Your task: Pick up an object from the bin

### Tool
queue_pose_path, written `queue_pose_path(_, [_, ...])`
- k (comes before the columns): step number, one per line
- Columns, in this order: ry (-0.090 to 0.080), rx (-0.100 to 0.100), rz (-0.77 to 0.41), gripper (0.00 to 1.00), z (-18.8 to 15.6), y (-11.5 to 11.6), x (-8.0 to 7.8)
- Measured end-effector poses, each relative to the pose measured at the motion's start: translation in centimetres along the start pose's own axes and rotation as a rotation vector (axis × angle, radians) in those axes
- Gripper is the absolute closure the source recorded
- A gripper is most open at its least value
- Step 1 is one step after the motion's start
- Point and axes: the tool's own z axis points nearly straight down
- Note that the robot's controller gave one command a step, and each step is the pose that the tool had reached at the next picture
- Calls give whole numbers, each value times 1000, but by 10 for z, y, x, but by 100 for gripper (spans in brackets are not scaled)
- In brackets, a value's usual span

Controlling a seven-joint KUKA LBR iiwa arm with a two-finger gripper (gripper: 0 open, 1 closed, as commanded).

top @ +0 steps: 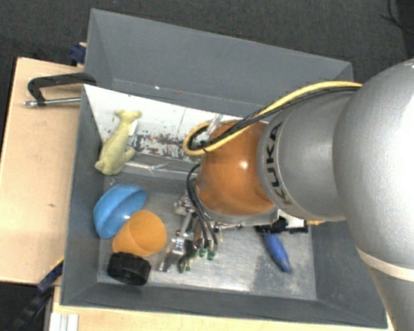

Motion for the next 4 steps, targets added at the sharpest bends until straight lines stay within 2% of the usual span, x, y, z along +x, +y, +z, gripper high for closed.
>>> queue_pose_path(1, [-1,-1,-51,0,-3,-17,6])
queue_pose_path(2, [-1,-2,-186,0,-3,-76,-55])
queue_pose_path(3, [-1,-2,-304,0,-3,-127,-44])
queue_pose_path(4, [1,7,-352,0,-24,-208,-75])
